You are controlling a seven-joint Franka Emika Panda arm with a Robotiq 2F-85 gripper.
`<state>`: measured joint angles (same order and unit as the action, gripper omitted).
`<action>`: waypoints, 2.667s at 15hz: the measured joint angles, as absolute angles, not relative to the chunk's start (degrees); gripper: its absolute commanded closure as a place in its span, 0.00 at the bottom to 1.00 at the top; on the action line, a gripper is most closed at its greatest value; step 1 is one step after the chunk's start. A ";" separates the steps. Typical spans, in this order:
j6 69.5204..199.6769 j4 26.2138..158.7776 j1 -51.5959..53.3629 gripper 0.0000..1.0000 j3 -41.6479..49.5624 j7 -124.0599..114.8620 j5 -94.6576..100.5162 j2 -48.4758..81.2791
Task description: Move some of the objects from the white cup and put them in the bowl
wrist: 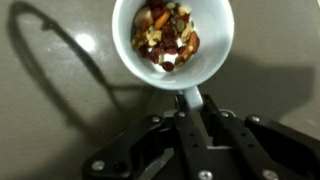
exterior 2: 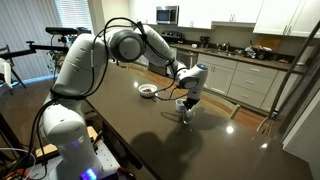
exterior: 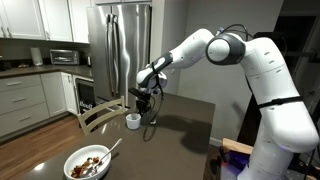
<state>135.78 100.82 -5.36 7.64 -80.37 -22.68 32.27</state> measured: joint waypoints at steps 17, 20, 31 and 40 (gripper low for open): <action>131.14 98.88 -5.85 0.93 7.64 -80.40 -22.82 32.59; 129.41 98.91 -5.86 0.93 7.64 -80.40 -22.82 32.20; 126.95 106.69 -5.82 0.93 7.16 -80.40 -23.89 25.81; 126.95 111.36 -5.00 0.93 4.48 -80.37 -27.49 22.15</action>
